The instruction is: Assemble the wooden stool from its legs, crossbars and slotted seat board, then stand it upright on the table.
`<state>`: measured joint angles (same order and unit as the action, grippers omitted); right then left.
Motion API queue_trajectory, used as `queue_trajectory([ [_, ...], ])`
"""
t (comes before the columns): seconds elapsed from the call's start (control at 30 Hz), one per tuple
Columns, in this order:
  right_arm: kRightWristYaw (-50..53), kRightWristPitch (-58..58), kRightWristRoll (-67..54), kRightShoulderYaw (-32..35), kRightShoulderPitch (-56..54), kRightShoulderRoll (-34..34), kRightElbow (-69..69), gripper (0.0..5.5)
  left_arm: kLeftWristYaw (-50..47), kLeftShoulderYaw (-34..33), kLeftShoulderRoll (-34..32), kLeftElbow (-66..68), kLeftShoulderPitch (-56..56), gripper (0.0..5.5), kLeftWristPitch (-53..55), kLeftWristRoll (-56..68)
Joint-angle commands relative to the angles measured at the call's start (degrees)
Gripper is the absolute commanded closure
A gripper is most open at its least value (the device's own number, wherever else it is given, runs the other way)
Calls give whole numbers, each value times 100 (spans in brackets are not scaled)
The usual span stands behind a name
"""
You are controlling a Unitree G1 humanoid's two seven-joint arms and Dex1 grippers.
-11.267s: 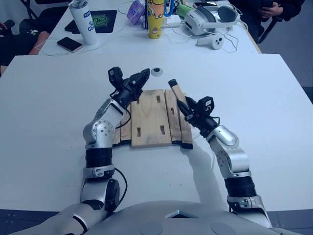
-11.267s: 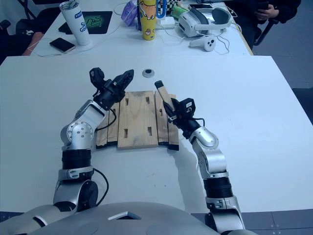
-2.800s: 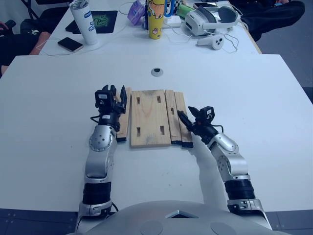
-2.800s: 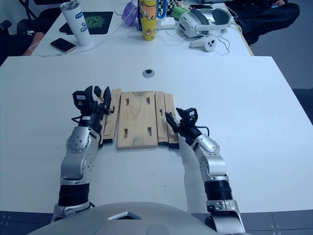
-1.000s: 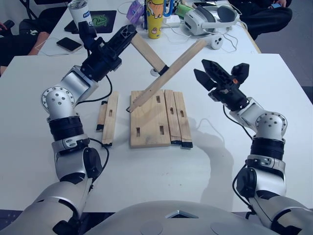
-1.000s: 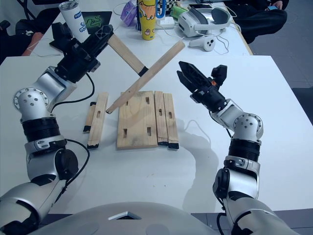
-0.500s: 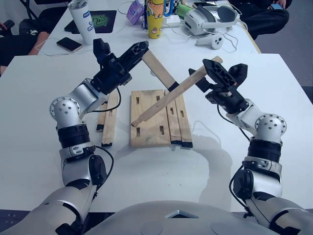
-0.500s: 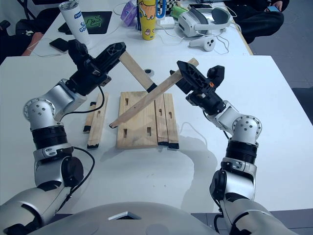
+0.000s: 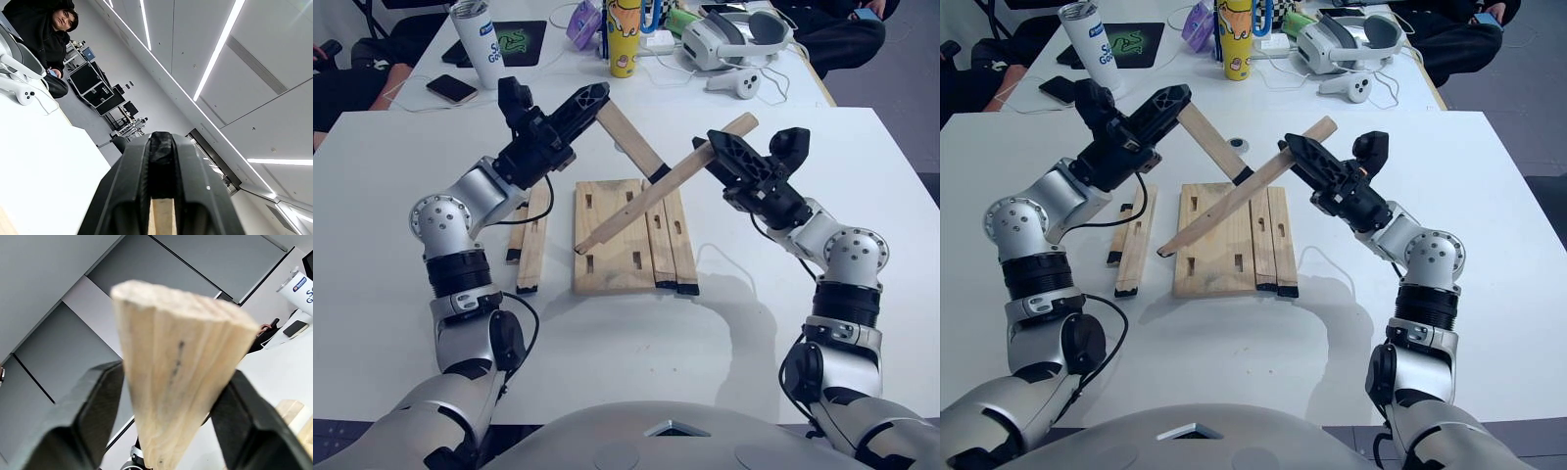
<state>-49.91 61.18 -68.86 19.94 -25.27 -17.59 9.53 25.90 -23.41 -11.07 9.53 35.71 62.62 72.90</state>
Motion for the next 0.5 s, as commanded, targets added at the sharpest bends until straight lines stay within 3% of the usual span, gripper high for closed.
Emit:
queue_trajectory([
  [0.03,-86,-75,86,-32,-2,-82,-49,341,174,227,-122,-234,-121,509,-127,-250],
  [0.07,-96,-120,122,-43,9,-86,-60,341,159,285,-138,-256,-146,472,-171,-344],
  [0.33,-174,-76,52,21,68,-185,-104,343,-11,-3,-88,-163,-109,373,-198,17],
  [0.5,-274,-25,2,111,82,-343,-34,343,28,-424,-558,192,85,311,-135,309],
])
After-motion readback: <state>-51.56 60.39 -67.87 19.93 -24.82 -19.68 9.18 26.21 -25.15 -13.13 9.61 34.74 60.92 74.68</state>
